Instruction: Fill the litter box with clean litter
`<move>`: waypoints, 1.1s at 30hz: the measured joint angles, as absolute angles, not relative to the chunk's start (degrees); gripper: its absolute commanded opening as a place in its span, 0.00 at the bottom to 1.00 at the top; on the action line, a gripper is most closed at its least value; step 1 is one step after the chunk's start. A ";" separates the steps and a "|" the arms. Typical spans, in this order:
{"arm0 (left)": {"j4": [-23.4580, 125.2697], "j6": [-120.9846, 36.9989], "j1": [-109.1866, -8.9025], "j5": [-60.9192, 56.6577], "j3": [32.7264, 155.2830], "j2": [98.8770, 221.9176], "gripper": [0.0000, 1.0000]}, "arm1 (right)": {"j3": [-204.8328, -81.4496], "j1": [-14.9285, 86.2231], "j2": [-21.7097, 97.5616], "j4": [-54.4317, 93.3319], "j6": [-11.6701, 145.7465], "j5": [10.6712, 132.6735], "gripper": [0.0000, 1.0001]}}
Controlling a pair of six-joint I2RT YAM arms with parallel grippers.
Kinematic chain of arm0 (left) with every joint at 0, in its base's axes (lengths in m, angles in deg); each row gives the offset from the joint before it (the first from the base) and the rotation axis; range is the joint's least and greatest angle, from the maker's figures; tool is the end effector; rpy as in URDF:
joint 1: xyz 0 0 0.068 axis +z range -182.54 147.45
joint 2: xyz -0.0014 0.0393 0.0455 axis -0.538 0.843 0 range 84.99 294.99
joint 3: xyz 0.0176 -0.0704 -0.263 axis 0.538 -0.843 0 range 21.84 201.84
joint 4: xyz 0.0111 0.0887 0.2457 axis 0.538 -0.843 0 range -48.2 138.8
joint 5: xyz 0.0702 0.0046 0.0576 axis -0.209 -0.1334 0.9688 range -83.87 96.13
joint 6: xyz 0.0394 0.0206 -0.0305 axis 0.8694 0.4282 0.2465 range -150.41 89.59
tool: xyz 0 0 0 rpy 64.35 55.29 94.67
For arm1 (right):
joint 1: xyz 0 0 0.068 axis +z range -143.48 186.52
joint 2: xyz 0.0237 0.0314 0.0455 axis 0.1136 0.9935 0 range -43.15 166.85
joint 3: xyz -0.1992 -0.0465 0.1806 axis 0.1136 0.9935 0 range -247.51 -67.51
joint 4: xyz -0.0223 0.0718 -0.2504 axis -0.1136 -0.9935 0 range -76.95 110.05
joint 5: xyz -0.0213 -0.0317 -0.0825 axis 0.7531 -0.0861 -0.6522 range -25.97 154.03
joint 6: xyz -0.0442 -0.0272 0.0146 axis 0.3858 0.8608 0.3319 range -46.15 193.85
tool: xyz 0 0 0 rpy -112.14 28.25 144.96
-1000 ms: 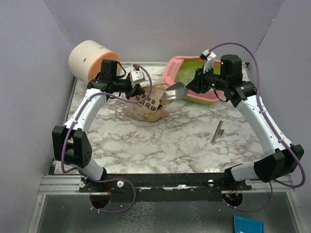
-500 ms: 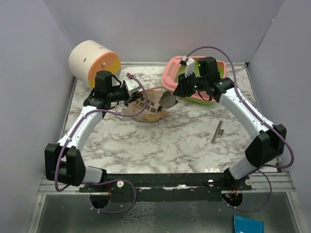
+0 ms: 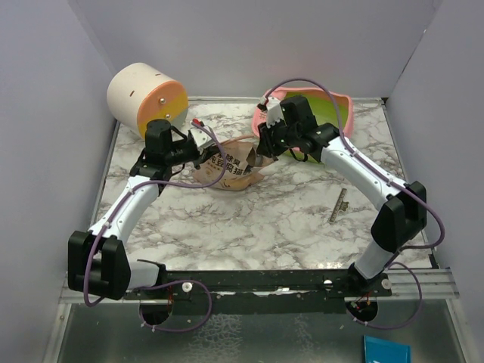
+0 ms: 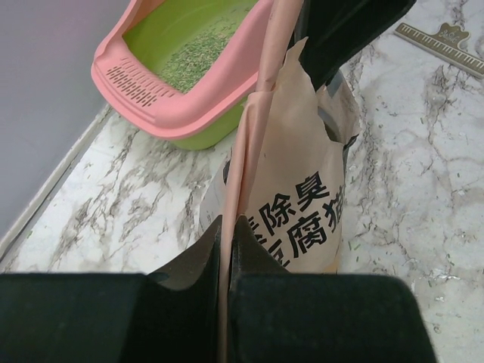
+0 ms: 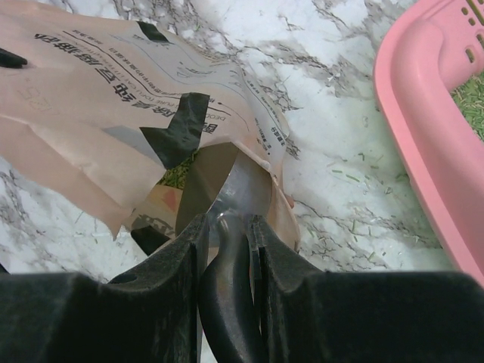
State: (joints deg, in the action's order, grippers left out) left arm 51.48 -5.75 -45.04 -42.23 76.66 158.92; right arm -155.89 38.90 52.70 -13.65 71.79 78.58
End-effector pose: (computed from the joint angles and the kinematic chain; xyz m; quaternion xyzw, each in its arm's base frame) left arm 0.2790 -0.0891 0.3161 0.4653 0.6143 -0.2683 0.5780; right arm 0.3156 0.2106 0.3324 -0.2866 0.8581 0.2315 0.3575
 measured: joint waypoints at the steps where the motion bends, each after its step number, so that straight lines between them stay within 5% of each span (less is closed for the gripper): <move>1: 51.94 -6.01 -45.04 -42.21 76.34 158.79 0.00 | -155.91 39.43 53.18 -13.38 71.81 77.99 0.01; 33: 56.51 -9.00 -46.52 -40.68 73.56 158.29 0.00 | -139.54 40.41 57.46 14.92 61.60 85.53 0.01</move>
State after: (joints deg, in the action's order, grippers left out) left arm 56.51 -9.00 -46.52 -40.68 73.56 158.29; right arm -139.54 40.41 57.46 14.92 61.60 85.53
